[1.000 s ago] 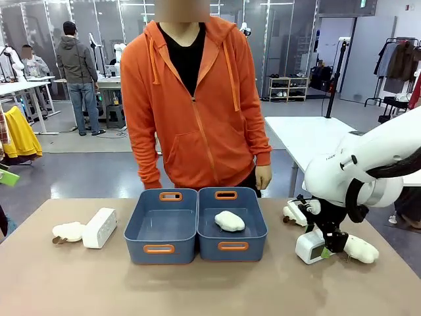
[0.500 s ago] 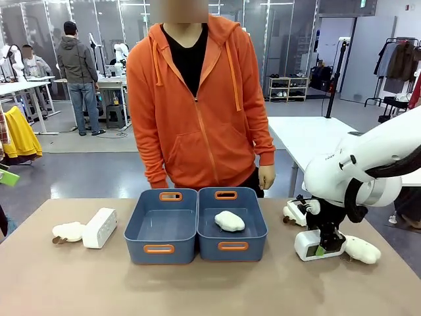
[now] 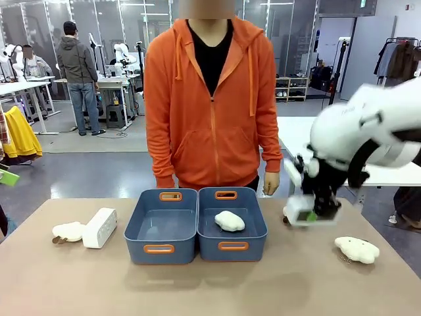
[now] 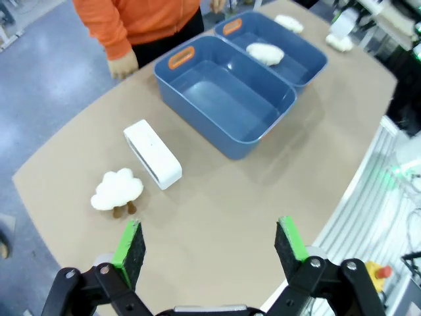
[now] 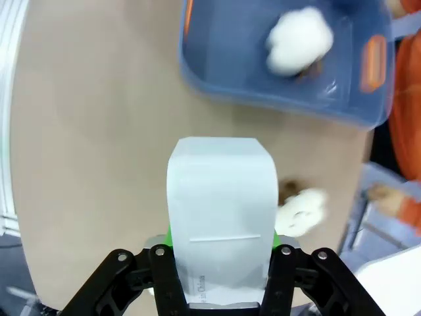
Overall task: Sort the digital clocks into the basket.
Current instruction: Pick up the Digital clock from the table and place it into the empty Plastic storage basket.
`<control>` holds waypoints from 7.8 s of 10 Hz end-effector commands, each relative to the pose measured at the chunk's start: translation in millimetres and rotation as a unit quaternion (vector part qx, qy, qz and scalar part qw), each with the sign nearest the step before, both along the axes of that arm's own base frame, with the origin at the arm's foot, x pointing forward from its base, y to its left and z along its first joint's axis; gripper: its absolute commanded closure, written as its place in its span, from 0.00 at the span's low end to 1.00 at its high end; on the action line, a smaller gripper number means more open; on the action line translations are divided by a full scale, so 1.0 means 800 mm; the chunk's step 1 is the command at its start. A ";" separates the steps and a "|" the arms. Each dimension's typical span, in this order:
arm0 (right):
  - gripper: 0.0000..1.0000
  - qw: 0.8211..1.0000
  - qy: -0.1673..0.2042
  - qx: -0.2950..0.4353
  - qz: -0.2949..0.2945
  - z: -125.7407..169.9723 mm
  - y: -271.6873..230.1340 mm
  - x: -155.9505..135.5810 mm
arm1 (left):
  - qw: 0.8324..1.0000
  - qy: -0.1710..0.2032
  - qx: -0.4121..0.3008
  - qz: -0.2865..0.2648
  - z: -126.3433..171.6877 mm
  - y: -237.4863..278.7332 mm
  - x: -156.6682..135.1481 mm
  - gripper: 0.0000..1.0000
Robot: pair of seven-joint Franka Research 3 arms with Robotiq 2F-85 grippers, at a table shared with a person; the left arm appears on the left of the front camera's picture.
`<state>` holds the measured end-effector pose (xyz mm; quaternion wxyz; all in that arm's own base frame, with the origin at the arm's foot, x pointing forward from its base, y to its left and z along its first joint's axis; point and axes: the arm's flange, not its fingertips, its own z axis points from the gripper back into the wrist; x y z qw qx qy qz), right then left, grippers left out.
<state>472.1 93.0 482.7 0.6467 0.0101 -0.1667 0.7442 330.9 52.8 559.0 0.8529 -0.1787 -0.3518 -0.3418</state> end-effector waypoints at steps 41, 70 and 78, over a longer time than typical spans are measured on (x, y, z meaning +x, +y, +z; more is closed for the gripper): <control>0.00 0.895 0.059 0.194 -0.397 0.037 0.071 -0.095 | 1.000 0.000 0.000 -0.011 0.002 0.002 0.002 0.00; 0.00 0.817 0.064 0.220 -0.529 0.011 -0.075 -0.132 | 0.987 -0.064 -0.087 0.121 0.031 0.056 -0.068 0.00; 0.00 0.817 0.064 0.220 -0.529 0.011 -0.075 -0.132 | 0.987 0.033 -0.003 0.159 -0.014 -0.019 0.000 0.00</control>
